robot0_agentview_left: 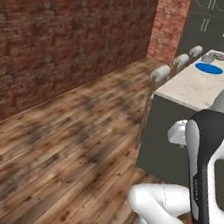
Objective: Place two dumplings into each of the tupperware containers and then place the containers in the fridge.
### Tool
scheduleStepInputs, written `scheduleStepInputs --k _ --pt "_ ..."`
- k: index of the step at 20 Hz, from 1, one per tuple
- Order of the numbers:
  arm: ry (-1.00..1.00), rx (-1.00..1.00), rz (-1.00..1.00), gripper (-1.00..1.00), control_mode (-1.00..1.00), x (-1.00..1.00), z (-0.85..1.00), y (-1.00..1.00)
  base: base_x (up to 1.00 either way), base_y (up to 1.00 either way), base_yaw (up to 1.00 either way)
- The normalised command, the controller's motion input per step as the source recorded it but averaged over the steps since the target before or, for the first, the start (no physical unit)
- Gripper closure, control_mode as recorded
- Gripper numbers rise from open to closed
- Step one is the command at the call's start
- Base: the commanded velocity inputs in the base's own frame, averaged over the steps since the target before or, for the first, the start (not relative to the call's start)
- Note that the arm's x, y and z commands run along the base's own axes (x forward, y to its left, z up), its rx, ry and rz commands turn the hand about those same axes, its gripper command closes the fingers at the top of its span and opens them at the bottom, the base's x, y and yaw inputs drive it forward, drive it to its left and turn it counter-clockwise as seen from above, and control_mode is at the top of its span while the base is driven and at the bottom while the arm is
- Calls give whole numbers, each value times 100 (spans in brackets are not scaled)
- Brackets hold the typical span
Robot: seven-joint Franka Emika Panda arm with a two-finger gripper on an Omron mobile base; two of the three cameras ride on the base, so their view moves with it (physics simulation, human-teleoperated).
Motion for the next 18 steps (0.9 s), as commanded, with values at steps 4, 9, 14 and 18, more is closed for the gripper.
scheduleStepInputs --k 4,9,14,18 --pt "0 0 0 -100 100 0 0 0 69 100 -47" --pt "0 0 0 -100 100 0 0 0 60 100 -42" --pt "0 0 0 -100 100 0 0 0 42 100 -41" --pt "0 0 0 -100 100 0 0 0 43 100 -48"
